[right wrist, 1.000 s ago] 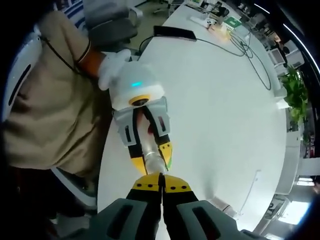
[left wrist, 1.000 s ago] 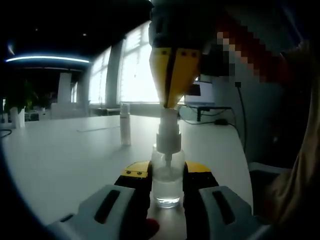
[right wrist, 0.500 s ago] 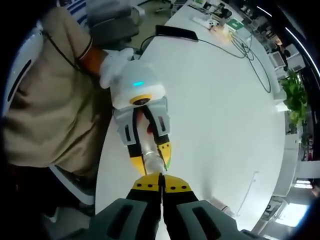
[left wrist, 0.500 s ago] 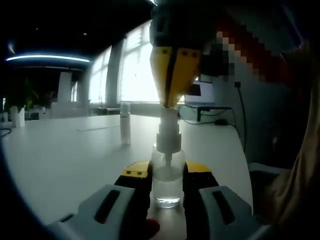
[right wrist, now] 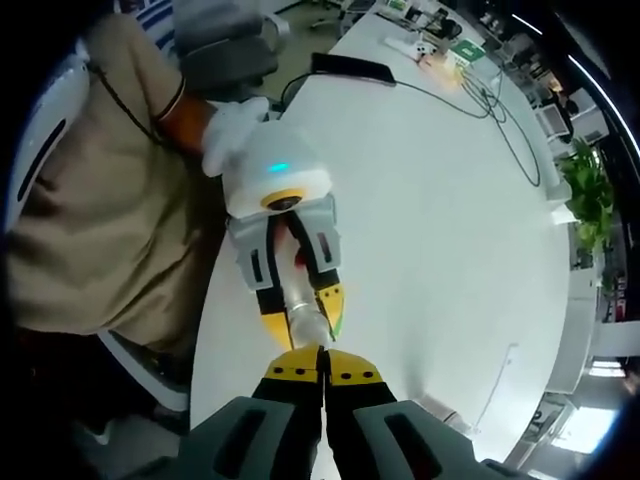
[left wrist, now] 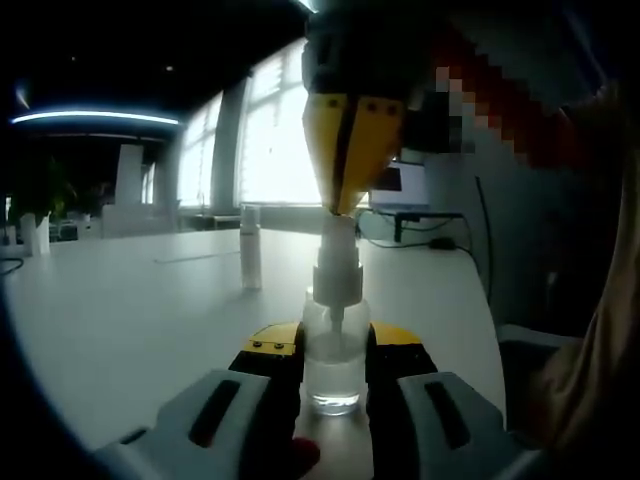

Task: Clamp pump bottle remove cover press pump head put on cover

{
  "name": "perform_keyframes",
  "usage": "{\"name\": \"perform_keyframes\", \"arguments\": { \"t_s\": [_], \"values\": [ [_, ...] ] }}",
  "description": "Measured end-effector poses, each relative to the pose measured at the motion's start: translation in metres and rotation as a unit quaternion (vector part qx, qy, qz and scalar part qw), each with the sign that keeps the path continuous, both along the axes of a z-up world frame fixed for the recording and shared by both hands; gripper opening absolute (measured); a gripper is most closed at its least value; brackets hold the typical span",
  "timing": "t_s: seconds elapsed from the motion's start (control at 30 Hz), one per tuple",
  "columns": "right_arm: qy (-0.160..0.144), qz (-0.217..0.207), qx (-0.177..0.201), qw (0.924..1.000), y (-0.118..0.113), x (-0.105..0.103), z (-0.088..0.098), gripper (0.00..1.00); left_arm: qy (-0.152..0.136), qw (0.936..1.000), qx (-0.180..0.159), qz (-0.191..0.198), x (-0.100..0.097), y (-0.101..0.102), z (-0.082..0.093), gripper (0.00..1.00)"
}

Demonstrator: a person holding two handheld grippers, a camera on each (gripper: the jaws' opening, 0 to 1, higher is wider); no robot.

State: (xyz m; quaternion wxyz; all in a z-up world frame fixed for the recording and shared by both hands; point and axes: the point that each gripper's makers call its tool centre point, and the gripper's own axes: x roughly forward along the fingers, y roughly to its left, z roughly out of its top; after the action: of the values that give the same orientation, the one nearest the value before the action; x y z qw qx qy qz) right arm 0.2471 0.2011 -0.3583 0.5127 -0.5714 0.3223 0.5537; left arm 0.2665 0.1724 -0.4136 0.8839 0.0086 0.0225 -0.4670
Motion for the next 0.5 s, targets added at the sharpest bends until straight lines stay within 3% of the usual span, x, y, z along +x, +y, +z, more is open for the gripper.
{"name": "perform_keyframes", "arguments": {
  "t_s": [0.5],
  "values": [
    [-0.002,0.005,0.000,1.0000,-0.0002,0.0025,0.0005,0.00,-0.001,1.0000,0.001,0.000,-0.0008,-0.0008,0.0004,0.15]
  ]
}}
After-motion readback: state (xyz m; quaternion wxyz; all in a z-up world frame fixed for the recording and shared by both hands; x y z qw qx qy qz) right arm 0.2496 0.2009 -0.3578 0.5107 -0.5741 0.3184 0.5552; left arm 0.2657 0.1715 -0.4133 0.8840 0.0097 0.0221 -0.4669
